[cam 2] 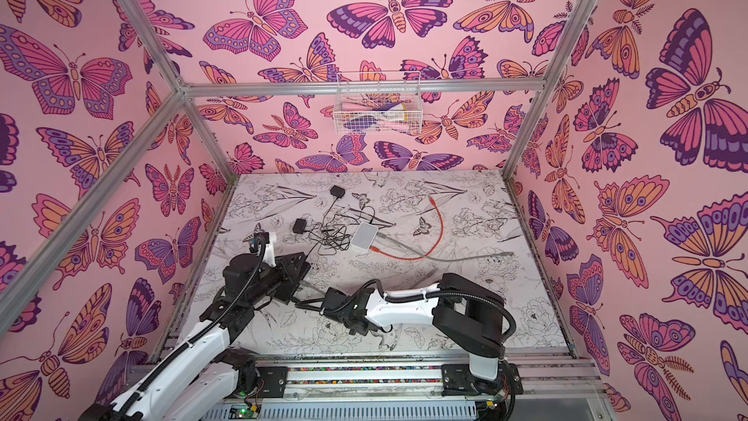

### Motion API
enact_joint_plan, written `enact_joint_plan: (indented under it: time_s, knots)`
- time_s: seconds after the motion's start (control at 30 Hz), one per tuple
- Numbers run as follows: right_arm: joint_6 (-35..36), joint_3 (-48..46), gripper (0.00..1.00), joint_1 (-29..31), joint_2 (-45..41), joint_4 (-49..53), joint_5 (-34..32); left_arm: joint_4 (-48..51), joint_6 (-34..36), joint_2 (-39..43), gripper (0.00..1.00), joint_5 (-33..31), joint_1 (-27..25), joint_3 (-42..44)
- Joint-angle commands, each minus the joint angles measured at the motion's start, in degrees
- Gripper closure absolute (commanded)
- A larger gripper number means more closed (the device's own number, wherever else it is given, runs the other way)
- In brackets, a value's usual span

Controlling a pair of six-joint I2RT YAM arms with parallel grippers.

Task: Insert the plug into the switch port
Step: 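Open the right gripper and pull it back from the red plug while the left withdraws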

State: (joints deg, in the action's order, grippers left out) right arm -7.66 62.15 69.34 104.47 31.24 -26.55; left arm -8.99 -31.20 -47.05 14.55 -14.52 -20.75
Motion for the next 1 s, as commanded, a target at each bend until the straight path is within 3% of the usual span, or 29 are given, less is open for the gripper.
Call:
enact_joint_plan:
  time_s: [0.0, 0.43, 0.63, 0.97]
  knots:
    - [-0.46, 0.24, 0.52, -4.47, 0.54, 1.39, 0.02, -0.12, -0.55, 0.51, 0.71, 0.31, 0.37, 1.24]
    - [6.07, 7.28, 0.52, -12.27, 0.32, -2.54, 3.21, 0.24, 0.67, -0.38, 0.7, 0.6, 0.42, -1.94]
    - [6.51, 5.82, 0.52, -14.59, -7.85, -3.49, 7.52, 4.12, 3.59, -0.98, 0.69, 0.32, 0.45, -6.35]
    - [5.95, 5.88, 0.5, -25.14, -20.0, -6.69, 14.6, 3.54, 7.52, -4.31, 0.59, -4.01, 0.4, -9.73]
